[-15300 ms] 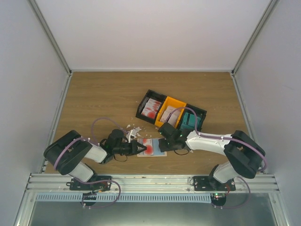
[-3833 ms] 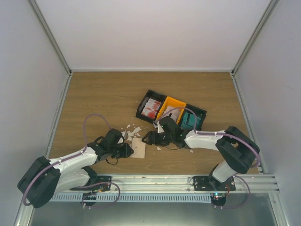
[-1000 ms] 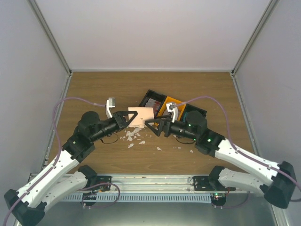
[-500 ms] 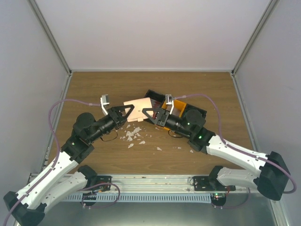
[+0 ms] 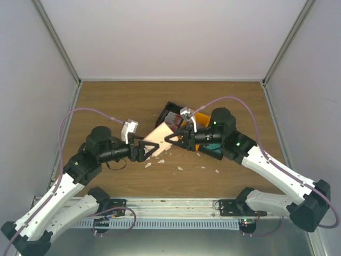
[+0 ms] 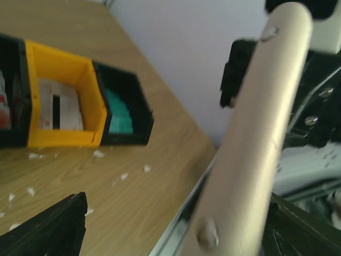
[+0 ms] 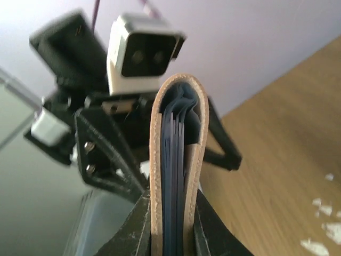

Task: Put the credit cards into the card holder
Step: Adjust the card holder.

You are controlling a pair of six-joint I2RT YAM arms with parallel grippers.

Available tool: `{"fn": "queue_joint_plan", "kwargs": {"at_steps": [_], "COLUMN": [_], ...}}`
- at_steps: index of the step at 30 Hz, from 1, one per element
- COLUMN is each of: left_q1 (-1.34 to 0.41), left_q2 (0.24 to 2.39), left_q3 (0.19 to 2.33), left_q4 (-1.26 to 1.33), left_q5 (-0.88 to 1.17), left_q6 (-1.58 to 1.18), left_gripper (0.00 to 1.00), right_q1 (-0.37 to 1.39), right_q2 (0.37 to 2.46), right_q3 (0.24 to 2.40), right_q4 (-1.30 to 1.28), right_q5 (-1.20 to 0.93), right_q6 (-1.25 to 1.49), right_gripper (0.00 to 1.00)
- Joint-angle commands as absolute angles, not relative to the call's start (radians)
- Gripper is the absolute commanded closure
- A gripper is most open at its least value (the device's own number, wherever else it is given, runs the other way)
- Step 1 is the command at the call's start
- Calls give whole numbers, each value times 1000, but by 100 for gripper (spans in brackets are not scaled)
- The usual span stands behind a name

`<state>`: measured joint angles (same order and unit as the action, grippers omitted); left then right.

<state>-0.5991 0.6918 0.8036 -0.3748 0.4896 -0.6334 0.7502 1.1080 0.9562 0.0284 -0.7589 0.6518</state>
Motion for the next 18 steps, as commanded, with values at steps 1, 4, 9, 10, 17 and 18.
{"fn": "queue_joint_plan", "kwargs": {"at_steps": [1, 4, 9, 10, 17, 18], "left_q1": [-591, -591, -591, -591, -592, -592], "left_q2": [743, 765, 782, 788, 808, 811], "left_q3": [868, 912, 862, 856, 850, 855], "left_q4": [-561, -610, -519, -512, -500, -498], "left_q5": [624, 665, 905, 924, 937, 938], "left_q6": [-310, -236, -249, -251, -258, -262], "left_gripper": [12, 11, 36, 43, 87, 93], "right_q1": [742, 742, 742, 742, 742, 741], "right_q2": [1082, 1040, 1000, 1002, 1061, 1068], "right_q3": [983, 969, 930, 930, 961, 962], "right_q4": [-269, -327, -328, -325, -279, -274], "right_q5": [-960, -995, -1011, -1011, -1030, -1026], "right_q6": [363, 293, 275, 275, 286, 287], "right_gripper": [100, 99, 99, 99, 99, 100]}}
